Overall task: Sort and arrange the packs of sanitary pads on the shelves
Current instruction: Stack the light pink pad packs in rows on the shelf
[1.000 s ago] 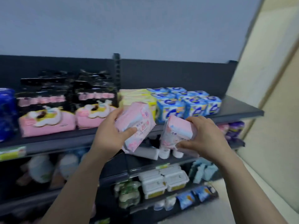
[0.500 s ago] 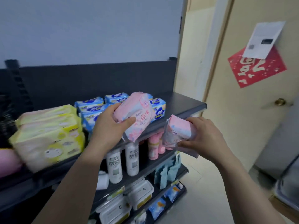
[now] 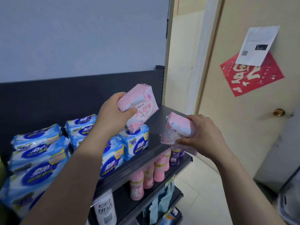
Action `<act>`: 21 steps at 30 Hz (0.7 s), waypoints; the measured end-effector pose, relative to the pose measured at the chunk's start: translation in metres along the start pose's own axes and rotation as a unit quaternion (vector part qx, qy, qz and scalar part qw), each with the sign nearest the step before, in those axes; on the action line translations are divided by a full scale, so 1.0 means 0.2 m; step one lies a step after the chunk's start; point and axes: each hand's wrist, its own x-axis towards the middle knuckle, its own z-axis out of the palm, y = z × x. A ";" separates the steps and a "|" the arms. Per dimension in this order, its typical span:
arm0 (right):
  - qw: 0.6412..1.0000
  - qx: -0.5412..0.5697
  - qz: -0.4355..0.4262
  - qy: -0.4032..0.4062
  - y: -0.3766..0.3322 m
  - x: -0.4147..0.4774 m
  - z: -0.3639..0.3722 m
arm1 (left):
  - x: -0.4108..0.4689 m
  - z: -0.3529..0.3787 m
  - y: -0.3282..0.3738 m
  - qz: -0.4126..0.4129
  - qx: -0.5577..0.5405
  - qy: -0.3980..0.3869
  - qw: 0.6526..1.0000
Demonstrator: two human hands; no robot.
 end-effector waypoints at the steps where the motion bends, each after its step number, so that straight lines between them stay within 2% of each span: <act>1: 1.000 0.000 0.000 -0.003 0.02 0.04 0.02 | 0.05 0.02 -0.01 -0.003 0.005 -0.002 1.000; 9: 0.999 0.020 -0.035 -0.036 0.16 0.41 0.19 | 0.45 0.17 -0.07 -0.056 0.110 -0.010 0.992; 18: 0.985 0.038 -0.141 -0.093 0.35 0.93 0.44 | 0.84 0.39 -0.28 -0.146 0.105 -0.014 0.984; 21: 0.979 0.048 -0.170 -0.106 0.40 1.08 0.52 | 0.94 0.45 -0.40 -0.174 0.109 0.005 0.979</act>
